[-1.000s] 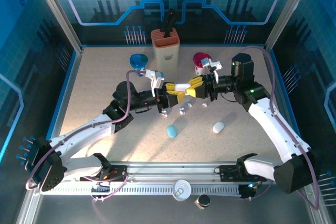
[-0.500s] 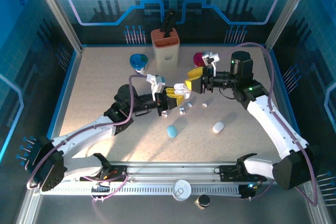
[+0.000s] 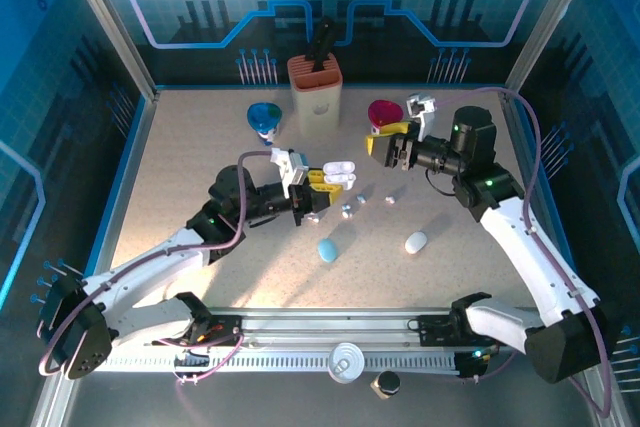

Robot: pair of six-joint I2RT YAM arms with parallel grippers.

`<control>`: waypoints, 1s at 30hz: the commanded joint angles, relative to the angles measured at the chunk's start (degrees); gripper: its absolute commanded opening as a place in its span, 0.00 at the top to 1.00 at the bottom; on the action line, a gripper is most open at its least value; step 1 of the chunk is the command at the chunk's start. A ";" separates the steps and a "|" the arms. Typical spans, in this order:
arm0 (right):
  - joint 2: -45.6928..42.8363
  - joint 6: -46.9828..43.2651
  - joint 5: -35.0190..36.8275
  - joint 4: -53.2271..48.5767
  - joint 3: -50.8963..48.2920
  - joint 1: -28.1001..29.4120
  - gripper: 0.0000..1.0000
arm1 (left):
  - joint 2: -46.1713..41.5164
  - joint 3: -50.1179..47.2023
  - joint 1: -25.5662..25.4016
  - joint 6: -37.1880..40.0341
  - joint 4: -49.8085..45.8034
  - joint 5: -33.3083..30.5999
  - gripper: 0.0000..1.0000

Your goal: Insert the wireless bluetooth earbuds into the charging case

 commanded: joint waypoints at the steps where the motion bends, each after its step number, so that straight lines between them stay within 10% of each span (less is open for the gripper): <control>1: 0.59 5.26 9.71 -6.79 -1.26 -0.63 0.35 | -0.91 -2.07 0.03 1.45 2.77 -4.47 1.00; 5: 2.51 13.00 13.98 -7.84 -3.85 -0.32 0.42 | -1.33 -7.44 1.40 -3.65 11.86 -12.01 1.00; 12: 8.56 16.46 13.37 -7.23 -6.37 5.02 0.40 | -0.11 -9.87 10.02 -5.83 14.42 -1.40 1.00; 30: 38.36 16.62 8.30 -19.31 9.84 19.17 0.52 | -10.74 -17.55 16.97 -0.95 6.10 1.76 1.00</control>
